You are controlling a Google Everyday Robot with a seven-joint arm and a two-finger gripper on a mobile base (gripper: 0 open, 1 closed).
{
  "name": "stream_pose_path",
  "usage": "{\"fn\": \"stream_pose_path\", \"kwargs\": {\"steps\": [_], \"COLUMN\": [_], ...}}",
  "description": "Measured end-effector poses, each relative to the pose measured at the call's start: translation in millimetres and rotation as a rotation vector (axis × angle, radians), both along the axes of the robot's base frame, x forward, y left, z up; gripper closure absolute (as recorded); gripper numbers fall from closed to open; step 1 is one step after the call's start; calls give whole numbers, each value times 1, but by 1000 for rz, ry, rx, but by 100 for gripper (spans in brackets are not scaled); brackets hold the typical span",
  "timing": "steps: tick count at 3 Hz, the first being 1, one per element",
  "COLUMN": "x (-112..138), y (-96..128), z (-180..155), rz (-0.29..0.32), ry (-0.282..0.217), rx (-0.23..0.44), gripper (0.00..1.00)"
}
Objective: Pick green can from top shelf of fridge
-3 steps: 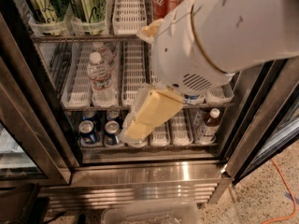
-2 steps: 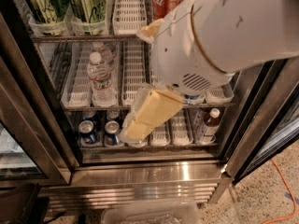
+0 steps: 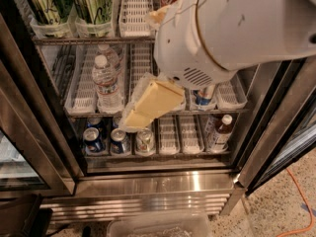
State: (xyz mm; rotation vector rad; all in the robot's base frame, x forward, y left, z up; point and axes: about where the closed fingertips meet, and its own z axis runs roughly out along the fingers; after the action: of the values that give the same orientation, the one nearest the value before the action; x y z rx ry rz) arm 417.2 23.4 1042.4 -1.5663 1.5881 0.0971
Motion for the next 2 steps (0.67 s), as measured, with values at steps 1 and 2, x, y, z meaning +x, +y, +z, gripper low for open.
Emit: {"fn": "stream_pose_path", "kwargs": {"steps": [1,2], "x": [0,0], "y": [0,0], "z": [0,0], "rz": [0,0], "ry": [0,0], "rx": [0,0], "gripper": [0,0]}}
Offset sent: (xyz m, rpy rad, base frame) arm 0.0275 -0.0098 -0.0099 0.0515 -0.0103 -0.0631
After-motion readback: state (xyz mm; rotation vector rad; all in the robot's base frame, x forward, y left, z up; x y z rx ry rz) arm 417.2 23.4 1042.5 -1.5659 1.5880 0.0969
